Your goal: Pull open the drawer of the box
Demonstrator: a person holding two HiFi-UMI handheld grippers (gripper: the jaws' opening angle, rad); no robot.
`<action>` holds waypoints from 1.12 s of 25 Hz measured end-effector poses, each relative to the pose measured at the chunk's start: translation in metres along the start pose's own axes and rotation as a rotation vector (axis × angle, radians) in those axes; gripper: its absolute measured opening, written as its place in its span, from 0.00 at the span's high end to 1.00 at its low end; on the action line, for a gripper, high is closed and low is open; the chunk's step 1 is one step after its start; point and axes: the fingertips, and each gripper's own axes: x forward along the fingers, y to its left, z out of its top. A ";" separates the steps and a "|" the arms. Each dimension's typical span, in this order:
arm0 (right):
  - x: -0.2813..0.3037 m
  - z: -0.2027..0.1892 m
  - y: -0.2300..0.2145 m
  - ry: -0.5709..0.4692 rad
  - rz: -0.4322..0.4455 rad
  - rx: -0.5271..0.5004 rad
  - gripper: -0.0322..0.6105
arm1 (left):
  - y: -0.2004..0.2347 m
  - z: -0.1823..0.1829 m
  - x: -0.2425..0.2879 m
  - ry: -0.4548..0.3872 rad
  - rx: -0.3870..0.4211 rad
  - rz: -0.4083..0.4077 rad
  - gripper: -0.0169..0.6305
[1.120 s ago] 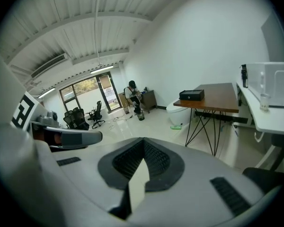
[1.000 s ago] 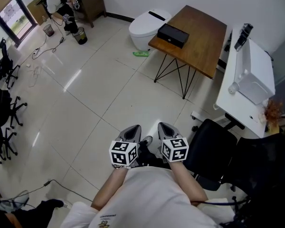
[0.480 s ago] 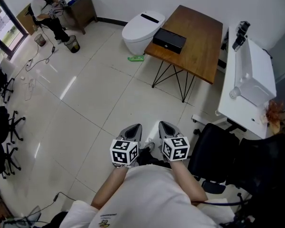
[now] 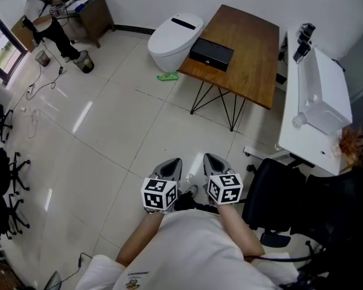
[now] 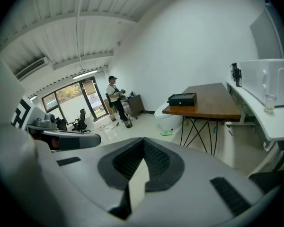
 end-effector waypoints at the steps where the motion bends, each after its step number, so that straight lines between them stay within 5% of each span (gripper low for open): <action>1: 0.003 0.002 -0.001 -0.001 -0.003 0.005 0.97 | 0.002 0.002 0.003 0.004 0.002 -0.004 0.97; 18: 0.062 0.032 -0.012 -0.004 -0.024 0.038 0.97 | 0.049 0.034 0.042 0.042 0.008 -0.018 0.97; 28: 0.056 0.030 -0.037 -0.020 -0.056 0.101 0.97 | 0.032 0.036 0.067 0.091 0.061 -0.053 0.97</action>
